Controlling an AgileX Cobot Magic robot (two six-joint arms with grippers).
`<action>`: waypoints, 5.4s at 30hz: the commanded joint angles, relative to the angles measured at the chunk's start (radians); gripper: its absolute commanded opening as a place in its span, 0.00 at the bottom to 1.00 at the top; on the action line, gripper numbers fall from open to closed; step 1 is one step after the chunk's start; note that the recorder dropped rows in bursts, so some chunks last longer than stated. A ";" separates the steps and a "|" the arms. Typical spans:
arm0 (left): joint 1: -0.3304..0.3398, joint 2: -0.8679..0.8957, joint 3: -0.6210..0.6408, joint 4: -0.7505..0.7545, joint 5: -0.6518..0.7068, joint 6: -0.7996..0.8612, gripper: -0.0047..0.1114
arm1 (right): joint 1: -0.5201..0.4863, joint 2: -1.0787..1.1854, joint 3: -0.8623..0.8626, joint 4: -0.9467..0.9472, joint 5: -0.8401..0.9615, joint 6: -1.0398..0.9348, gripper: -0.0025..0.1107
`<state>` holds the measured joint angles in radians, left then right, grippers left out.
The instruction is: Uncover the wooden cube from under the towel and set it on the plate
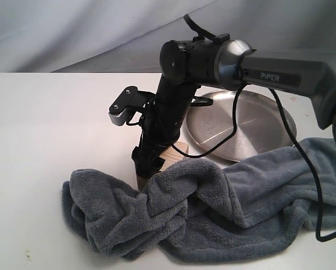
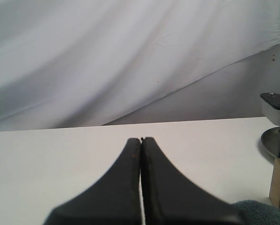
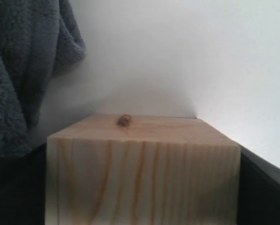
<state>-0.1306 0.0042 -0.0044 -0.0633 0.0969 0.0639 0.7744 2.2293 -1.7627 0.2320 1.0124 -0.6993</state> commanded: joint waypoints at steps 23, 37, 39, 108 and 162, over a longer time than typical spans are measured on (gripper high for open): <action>0.002 -0.004 0.004 -0.002 -0.011 -0.002 0.04 | -0.008 -0.086 -0.008 -0.013 -0.103 0.147 0.44; 0.002 -0.004 0.004 -0.002 -0.011 -0.002 0.04 | -0.144 -0.159 -0.008 -0.288 -0.121 0.643 0.43; 0.002 -0.004 0.004 -0.002 -0.011 -0.002 0.04 | -0.187 -0.179 -0.008 -0.281 -0.090 0.643 0.43; 0.002 -0.004 0.004 -0.002 -0.011 -0.002 0.04 | -0.354 -0.010 -0.008 -0.275 -0.195 0.720 0.83; 0.002 -0.004 0.004 -0.002 -0.011 -0.002 0.04 | -0.354 -0.228 -0.008 -0.053 -0.109 0.441 0.02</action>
<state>-0.1306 0.0042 -0.0044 -0.0633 0.0969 0.0639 0.4252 2.0141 -1.7644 0.1220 0.9430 -0.2048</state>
